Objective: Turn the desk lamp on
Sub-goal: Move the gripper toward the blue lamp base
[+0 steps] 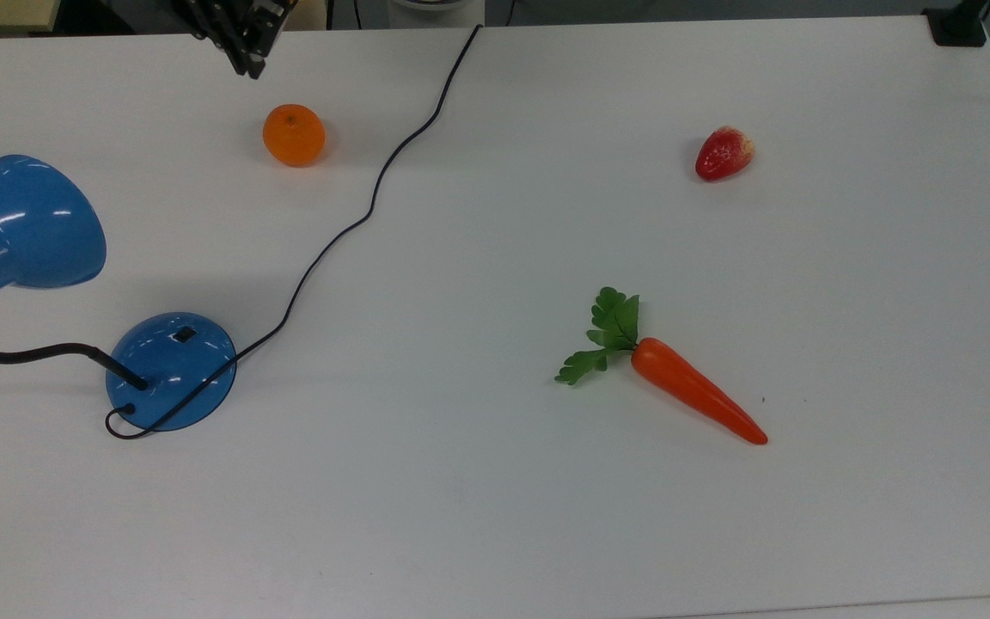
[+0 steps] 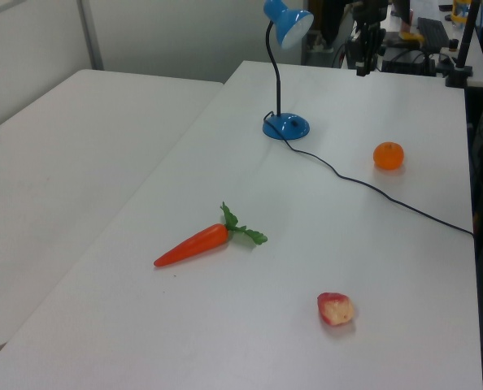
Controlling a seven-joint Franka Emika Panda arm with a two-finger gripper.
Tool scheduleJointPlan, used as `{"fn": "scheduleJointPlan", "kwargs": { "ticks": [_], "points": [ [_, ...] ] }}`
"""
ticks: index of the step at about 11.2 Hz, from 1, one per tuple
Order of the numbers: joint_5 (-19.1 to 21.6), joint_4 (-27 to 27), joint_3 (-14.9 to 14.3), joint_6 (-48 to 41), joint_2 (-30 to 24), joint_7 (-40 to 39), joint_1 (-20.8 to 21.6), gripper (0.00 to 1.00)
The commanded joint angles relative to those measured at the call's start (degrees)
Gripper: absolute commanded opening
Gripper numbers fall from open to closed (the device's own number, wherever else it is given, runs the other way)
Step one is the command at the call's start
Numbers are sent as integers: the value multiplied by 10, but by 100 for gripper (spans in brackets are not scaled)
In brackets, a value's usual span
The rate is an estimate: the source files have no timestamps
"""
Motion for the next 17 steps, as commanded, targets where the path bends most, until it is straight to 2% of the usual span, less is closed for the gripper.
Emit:
{"fn": "scheduleJointPlan", "kwargs": {
  "ticks": [1,3,8,17],
  "points": [
    [24,-1,-2,65,2,5,-13,1],
    [43,-2,-2,93,5,4,-24,0],
    [44,-8,-2,162,31,14,-35,0],
    [35,-10,-2,347,128,93,-27,0]
  ]
}}
